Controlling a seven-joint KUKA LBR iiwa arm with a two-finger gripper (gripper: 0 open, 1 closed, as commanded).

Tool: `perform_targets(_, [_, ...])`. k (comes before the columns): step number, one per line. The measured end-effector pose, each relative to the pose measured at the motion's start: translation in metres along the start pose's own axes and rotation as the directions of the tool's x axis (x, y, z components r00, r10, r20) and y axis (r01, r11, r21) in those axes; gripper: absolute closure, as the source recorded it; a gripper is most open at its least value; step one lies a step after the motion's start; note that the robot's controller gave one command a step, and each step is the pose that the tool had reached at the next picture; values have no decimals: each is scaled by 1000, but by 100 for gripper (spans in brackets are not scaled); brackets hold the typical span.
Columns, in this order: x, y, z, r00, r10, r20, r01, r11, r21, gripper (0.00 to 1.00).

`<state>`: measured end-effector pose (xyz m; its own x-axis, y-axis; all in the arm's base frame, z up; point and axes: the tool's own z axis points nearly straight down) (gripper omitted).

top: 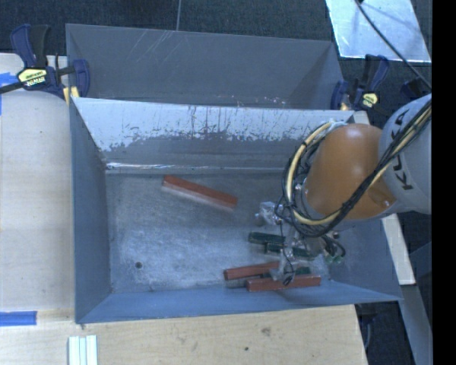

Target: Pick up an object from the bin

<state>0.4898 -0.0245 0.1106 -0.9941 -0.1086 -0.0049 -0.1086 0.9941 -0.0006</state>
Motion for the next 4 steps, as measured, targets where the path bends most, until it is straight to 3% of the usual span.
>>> perform_targets(1, [0,2,40,1000,28,-5,-28,1000,0,0])
perform_targets(2, [-3,1,37,1000,27,2,-27,1000,1,0])
perform_targets(3, [-2,1,38,1000,27,1,-27,1000,0,100])
perform_targets(4, [-4,1,-3,1000,24,2,-24,1000,1,100])
